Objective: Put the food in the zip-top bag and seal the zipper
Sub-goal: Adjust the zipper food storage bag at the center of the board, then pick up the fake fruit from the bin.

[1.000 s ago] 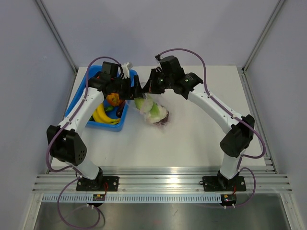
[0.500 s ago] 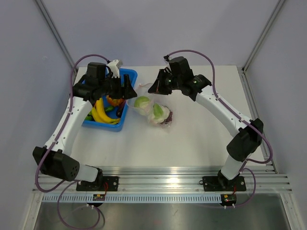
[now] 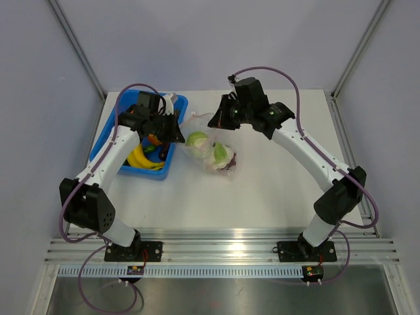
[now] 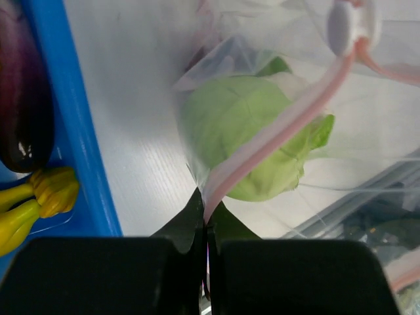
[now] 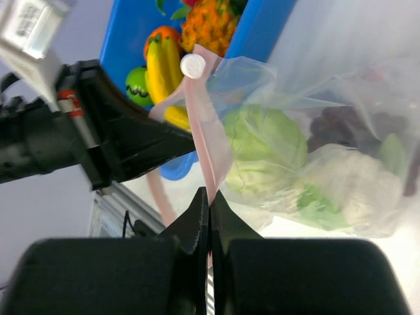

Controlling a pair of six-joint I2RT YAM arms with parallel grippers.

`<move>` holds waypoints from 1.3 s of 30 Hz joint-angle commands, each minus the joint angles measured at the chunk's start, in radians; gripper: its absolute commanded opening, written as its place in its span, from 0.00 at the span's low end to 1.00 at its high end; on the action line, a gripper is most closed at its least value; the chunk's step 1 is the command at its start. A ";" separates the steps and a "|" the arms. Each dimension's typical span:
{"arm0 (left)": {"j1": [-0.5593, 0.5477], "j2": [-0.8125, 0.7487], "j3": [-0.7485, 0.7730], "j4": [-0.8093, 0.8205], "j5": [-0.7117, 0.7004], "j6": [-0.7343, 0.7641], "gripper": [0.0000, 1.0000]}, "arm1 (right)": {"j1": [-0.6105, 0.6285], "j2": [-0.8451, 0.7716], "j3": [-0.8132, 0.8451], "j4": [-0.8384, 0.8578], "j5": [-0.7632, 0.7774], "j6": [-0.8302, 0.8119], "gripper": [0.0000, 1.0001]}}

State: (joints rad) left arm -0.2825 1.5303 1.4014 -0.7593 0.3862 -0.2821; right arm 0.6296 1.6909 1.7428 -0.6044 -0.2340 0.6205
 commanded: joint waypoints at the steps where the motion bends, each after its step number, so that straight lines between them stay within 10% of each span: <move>1: -0.033 -0.082 0.169 0.052 0.066 -0.034 0.00 | -0.021 -0.080 0.082 -0.040 0.137 -0.077 0.00; 15: -0.081 -0.075 0.165 0.040 0.118 0.010 0.00 | -0.044 -0.146 -0.018 -0.049 0.250 -0.111 0.00; 17: -0.051 -0.079 0.153 0.012 0.103 0.027 0.50 | -0.042 -0.139 -0.066 -0.008 0.202 -0.099 0.00; 20: 0.033 -0.090 0.183 -0.041 0.102 0.053 0.72 | -0.036 -0.105 -0.112 0.012 0.154 -0.087 0.00; 27: 0.262 -0.147 0.223 -0.054 0.048 0.014 0.70 | -0.033 -0.092 -0.105 0.037 0.111 -0.093 0.00; 39: 0.368 0.097 0.156 -0.123 -0.631 -0.057 0.71 | -0.030 -0.097 -0.112 0.061 0.048 -0.094 0.00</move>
State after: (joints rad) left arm 0.0727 1.5738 1.5925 -0.8894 -0.0437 -0.2993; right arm 0.5892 1.6154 1.6096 -0.5941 -0.1501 0.5308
